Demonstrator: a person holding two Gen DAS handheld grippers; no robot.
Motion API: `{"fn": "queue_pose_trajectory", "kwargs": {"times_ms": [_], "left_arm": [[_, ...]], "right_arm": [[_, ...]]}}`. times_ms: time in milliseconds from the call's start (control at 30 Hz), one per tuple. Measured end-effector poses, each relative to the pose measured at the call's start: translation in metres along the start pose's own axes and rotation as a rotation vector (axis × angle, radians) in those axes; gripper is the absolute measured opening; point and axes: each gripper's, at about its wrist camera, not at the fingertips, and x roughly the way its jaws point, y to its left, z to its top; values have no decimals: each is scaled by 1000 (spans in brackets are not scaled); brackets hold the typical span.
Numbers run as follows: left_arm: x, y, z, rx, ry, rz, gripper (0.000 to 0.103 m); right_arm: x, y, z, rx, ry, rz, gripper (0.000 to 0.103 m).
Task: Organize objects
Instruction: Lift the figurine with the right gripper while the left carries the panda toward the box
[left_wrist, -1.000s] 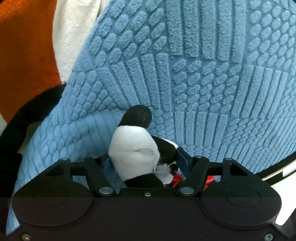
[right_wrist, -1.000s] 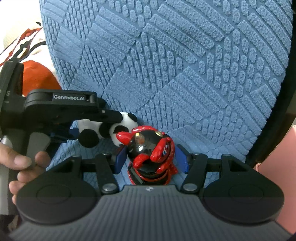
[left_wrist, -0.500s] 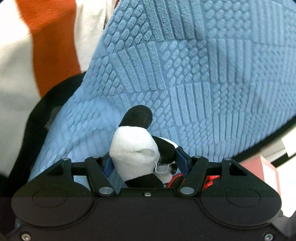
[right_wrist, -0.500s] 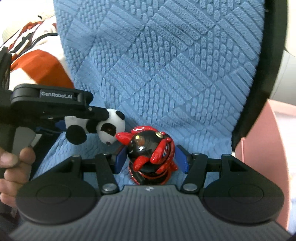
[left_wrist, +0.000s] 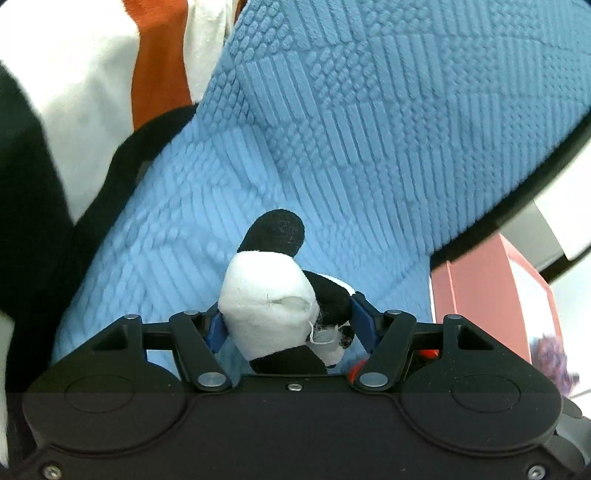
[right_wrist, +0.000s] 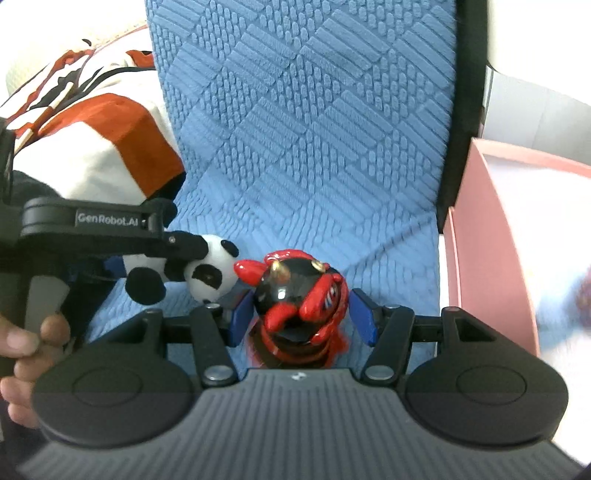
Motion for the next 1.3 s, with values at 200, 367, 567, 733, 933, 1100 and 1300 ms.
{"fn": "queue_pose_trajectory", "kwargs": {"times_ms": [200,367,567,733,933,1100,1300], "left_arm": [[-14,-10,-34,16,4,-22,64],[-20,-15,-55,13,24,-13,64],[-18,-14,-57,14,36,-5,64],[-16,-12,-55,-1,43,-2,64],[-14,-12,-53,-2,48,-1,64],[-13,-11,-52,-2,55,-6,64],[-21,-16,-54,37,43,-21,64]], "right_arm": [[-19,3,-22,18,10,10,60],[-35,3,-39,39,16,5,59],[-37,3,-44,56,-4,-19,58],[-27,0,-44,71,23,-3,64],[-8,5,-50,81,73,-9,66],[1,1,-56,158,93,-9,61],[-12,3,-55,121,81,-46,61]]}}
